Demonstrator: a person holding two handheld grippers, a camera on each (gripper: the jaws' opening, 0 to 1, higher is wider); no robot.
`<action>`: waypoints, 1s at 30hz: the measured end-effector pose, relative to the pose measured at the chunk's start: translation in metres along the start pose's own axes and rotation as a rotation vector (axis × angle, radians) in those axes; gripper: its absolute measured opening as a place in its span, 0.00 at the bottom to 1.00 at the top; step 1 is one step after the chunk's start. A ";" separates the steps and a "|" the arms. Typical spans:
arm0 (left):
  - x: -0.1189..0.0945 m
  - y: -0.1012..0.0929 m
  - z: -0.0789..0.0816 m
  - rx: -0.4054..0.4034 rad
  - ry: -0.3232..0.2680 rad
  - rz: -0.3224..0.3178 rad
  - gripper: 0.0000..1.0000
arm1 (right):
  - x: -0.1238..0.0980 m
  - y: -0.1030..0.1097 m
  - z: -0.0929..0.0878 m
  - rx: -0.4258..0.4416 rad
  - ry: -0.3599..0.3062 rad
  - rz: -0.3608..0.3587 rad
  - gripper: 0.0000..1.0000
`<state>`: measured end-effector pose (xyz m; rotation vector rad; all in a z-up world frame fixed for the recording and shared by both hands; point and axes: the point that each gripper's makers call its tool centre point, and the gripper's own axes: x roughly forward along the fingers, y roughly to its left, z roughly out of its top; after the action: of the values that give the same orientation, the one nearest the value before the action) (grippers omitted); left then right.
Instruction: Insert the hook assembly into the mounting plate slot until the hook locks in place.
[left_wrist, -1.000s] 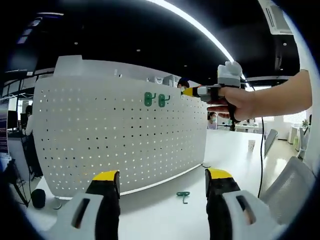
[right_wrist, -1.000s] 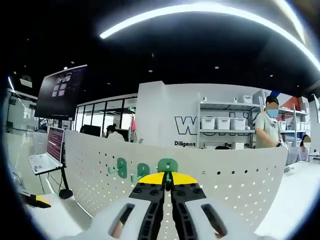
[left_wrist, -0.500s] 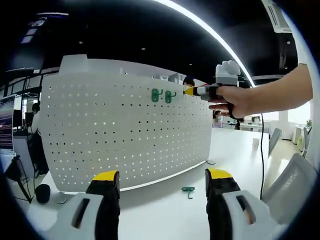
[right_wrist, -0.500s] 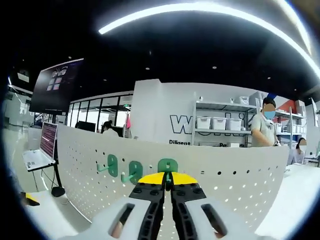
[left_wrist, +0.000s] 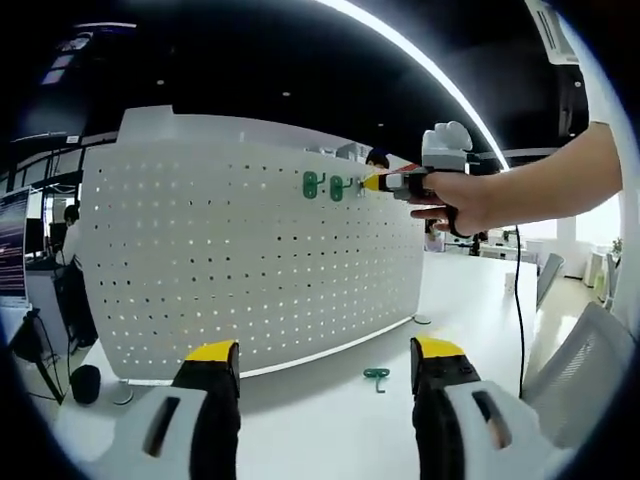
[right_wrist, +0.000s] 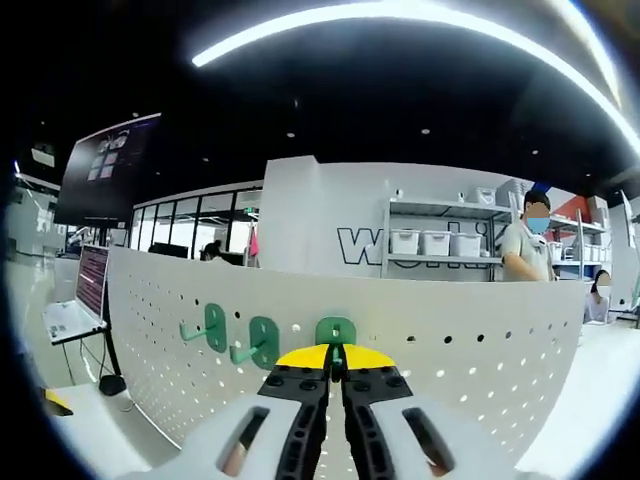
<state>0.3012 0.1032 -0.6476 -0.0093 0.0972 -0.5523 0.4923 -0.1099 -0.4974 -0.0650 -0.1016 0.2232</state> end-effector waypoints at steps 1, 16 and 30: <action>0.000 0.000 0.000 -0.001 0.002 0.000 0.71 | 0.000 0.000 0.000 -0.002 -0.001 0.000 0.02; 0.000 0.008 -0.002 -0.022 0.001 0.016 0.71 | 0.006 0.002 -0.005 -0.004 0.023 -0.021 0.02; 0.001 0.004 -0.003 -0.015 0.004 0.002 0.71 | 0.007 0.001 -0.008 0.007 0.050 -0.115 0.02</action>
<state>0.3034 0.1062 -0.6503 -0.0228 0.1050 -0.5501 0.5001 -0.1075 -0.5052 -0.0572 -0.0541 0.1071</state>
